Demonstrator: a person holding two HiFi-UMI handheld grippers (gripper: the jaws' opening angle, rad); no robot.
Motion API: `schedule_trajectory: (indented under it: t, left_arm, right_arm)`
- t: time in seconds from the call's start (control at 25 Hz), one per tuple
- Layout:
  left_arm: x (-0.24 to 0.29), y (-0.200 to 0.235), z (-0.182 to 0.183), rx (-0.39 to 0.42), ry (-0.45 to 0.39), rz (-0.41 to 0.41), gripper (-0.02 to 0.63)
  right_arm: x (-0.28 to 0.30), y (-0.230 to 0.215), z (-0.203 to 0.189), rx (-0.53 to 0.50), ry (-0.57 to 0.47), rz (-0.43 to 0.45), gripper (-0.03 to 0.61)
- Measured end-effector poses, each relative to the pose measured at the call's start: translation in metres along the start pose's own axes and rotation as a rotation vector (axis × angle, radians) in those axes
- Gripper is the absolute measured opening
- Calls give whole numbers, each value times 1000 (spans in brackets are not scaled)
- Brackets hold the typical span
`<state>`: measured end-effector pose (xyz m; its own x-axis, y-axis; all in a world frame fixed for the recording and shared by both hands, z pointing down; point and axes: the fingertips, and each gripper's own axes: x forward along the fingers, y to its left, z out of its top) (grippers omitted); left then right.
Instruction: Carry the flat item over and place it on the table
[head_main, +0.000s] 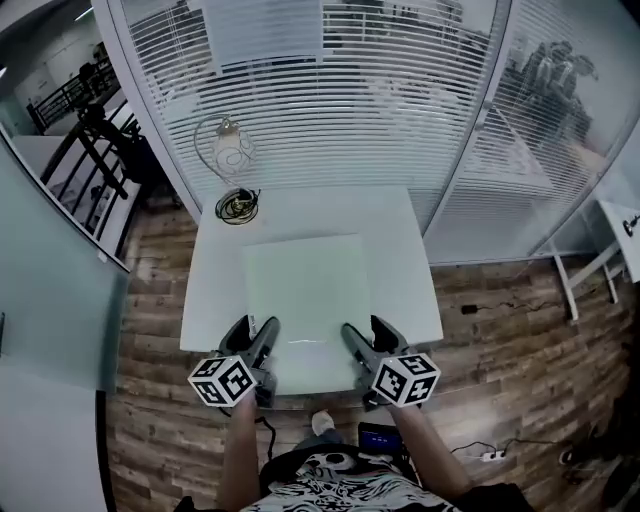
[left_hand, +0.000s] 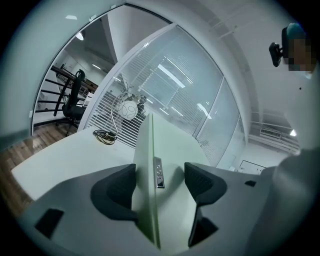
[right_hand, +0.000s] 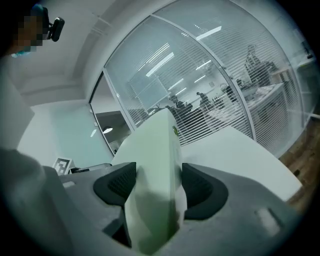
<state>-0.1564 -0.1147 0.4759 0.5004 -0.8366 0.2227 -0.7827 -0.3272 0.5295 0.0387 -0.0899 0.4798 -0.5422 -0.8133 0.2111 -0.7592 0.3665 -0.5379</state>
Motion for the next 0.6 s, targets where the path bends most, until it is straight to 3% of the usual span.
schedule_trajectory:
  t: [0.6]
  left_arm:
    - [52,9,17,25,30,-28,302]
  right_arm:
    - [31,-27,22,36,-27,-29,276]
